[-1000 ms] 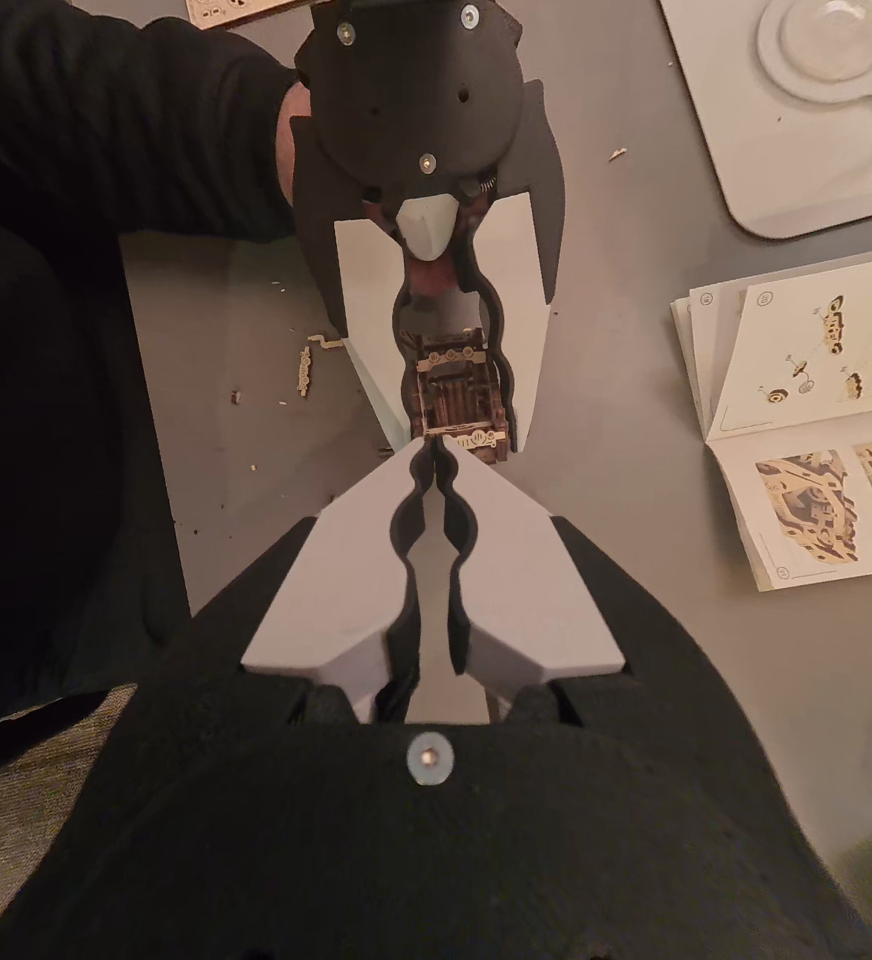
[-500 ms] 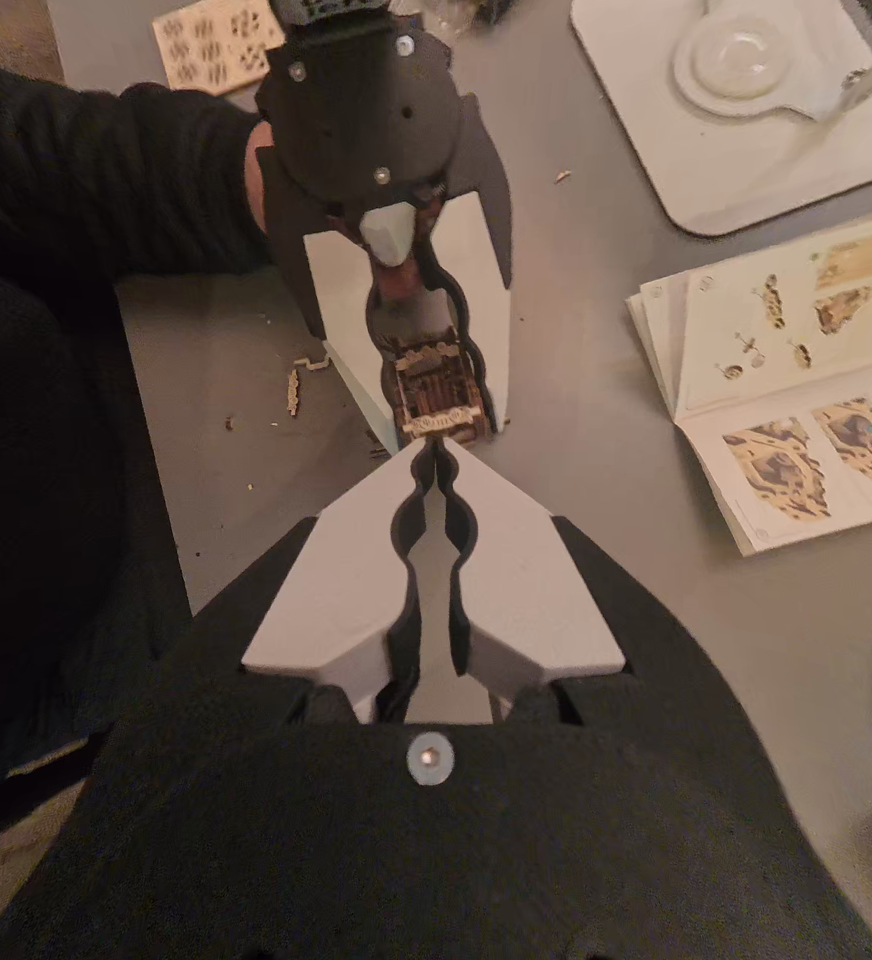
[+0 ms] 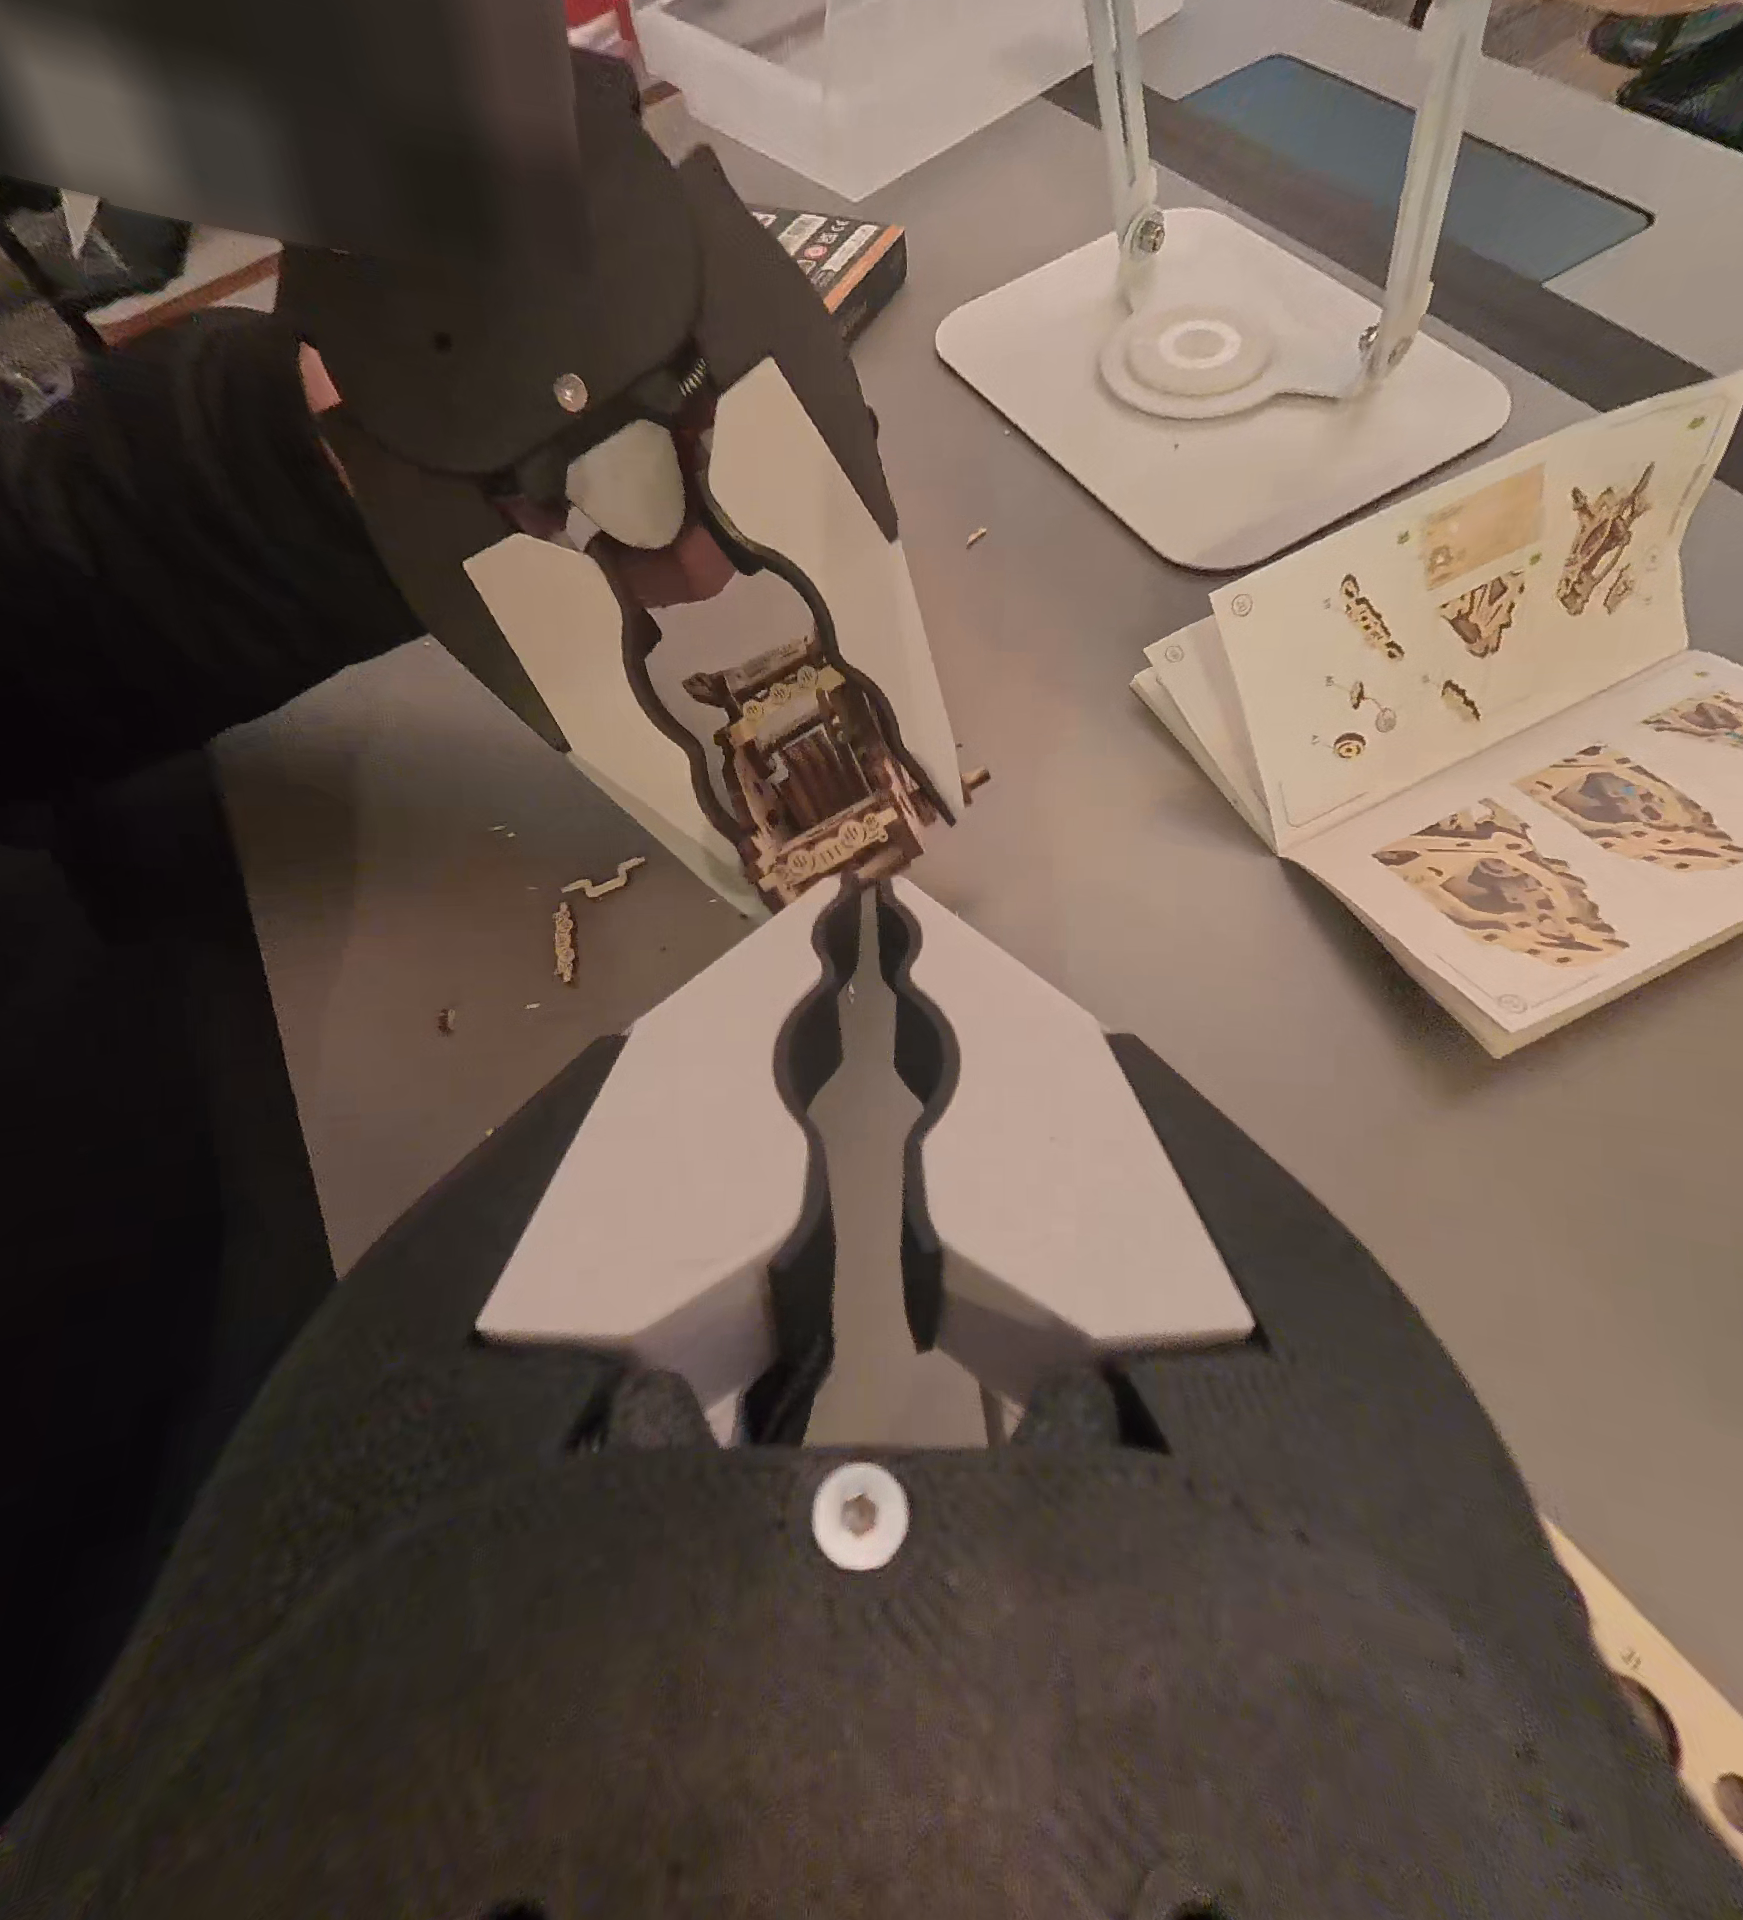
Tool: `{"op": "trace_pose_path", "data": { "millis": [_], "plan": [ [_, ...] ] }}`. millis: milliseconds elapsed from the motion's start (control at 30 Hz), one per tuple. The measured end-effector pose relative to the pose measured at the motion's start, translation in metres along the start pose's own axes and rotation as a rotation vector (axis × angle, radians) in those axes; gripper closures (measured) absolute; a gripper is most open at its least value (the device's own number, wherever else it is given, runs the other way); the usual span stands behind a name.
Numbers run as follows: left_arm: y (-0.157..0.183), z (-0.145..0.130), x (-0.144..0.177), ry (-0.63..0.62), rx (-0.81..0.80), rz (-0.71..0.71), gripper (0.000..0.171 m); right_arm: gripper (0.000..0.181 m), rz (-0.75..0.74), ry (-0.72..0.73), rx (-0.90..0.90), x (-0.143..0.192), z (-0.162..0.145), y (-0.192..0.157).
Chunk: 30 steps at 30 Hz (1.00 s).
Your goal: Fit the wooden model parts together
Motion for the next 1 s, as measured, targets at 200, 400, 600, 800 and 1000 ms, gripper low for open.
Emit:
{"op": "trace_pose_path", "data": {
  "millis": [200, 400, 600, 800, 1000],
  "plan": [
    [-0.008, -0.014, -0.009, -0.227, -0.072, -0.064, 0.127, 0.178, -0.021, 0.03, -0.031, 0.008, -0.01, -0.006],
    [-0.015, -0.032, -0.029, -0.434, -0.148, -0.154, 0.129, 0.174, -0.021, 0.024, -0.06, 0.004, -0.027, -0.011],
    [-0.012, -0.035, -0.03, -0.512, -0.174, -0.176, 0.111, 0.172, -0.027, 0.064, -0.08, 0.015, -0.039, -0.014],
    [-0.023, -0.032, 0.011, -0.424, -0.026, -0.007, 0.091, 0.161, -0.037, 0.099, -0.1, 0.03, -0.056, -0.014],
    [-0.024, -0.047, 0.003, -0.508, 0.0, -0.045, 0.098, 0.156, -0.019, 0.105, -0.123, 0.024, -0.073, -0.013]
  ]
}}
Point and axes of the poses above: each gripper's, where its closed fingertips meet, x back along the fingers, z out of its top, y = z × x across the jaws, the point moved 8 cm from there along x, back along the fingers, and after that the axes turned 13 degrees about z, right-handed, at the moved point
